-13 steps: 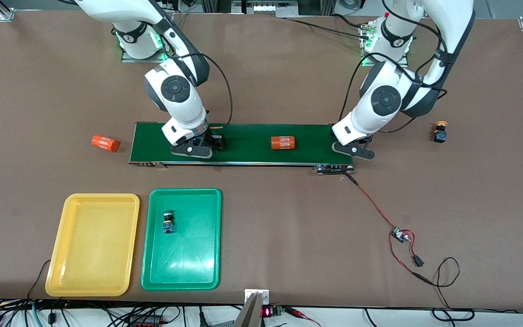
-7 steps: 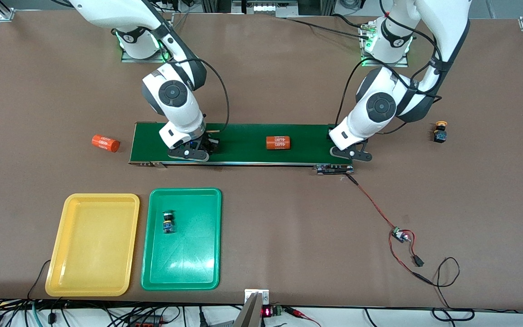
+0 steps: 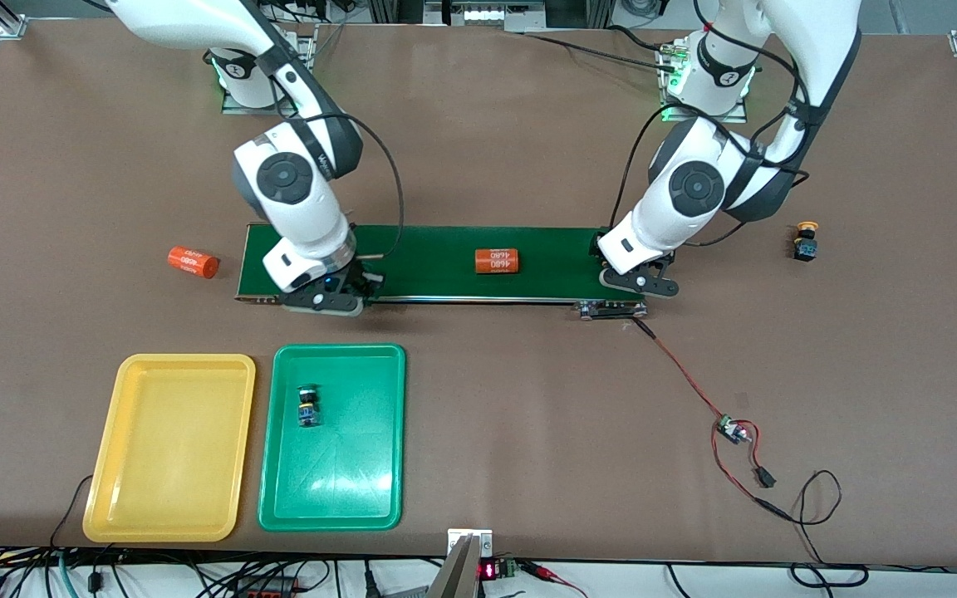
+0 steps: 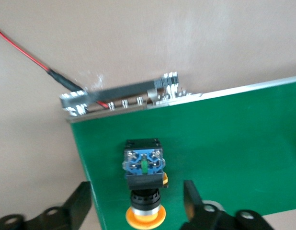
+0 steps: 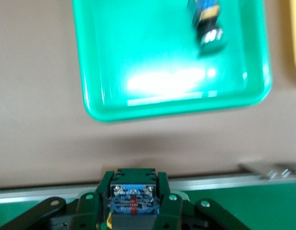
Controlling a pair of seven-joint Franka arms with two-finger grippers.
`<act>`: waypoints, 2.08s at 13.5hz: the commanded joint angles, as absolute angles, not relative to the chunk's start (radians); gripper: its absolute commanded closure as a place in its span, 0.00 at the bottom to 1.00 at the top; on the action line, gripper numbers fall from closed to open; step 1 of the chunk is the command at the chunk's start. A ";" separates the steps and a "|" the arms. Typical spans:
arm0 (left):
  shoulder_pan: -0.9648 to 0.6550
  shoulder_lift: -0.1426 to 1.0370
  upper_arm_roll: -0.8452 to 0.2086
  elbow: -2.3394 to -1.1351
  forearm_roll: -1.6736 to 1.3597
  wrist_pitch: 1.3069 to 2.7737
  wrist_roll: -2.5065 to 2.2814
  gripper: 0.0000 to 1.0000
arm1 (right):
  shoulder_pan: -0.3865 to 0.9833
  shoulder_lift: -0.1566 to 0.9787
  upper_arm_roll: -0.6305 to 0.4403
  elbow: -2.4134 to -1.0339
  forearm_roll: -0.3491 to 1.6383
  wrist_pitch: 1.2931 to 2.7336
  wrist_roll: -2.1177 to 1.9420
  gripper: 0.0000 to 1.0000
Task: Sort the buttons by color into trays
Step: 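Grasp a belt button with the right gripper while the left gripper releases one, then carry the button over the green tray while the left gripper reaches another button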
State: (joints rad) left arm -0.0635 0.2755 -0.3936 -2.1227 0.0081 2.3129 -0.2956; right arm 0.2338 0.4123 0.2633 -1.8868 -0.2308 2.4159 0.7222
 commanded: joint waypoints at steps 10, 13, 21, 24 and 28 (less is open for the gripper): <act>0.240 0.248 -0.135 -2.145 -0.020 2.241 0.156 0.00 | 0.261 0.796 0.169 -1.347 -0.187 2.289 0.468 0.88; 0.275 0.284 -0.081 -2.154 -0.018 2.243 0.360 0.00 | 0.262 0.873 0.135 -1.289 -0.189 2.339 0.422 0.88; 0.391 0.305 -0.081 -2.256 0.060 2.276 0.526 0.00 | 0.267 0.992 0.109 -1.253 -0.190 2.514 0.391 0.87; 0.437 0.307 -0.081 -2.310 0.061 2.351 0.575 0.00 | 0.287 0.988 0.086 -1.259 -0.190 2.516 0.393 0.32; 0.465 0.293 -0.081 -2.473 0.060 2.549 0.578 0.00 | 0.293 0.968 0.086 -1.264 -0.186 2.510 0.393 0.14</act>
State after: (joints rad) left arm 0.4533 0.3229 -0.0752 -2.3952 0.0435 2.4844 0.5625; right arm 0.2796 0.9717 0.0974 -1.2827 -0.1982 2.5087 0.4114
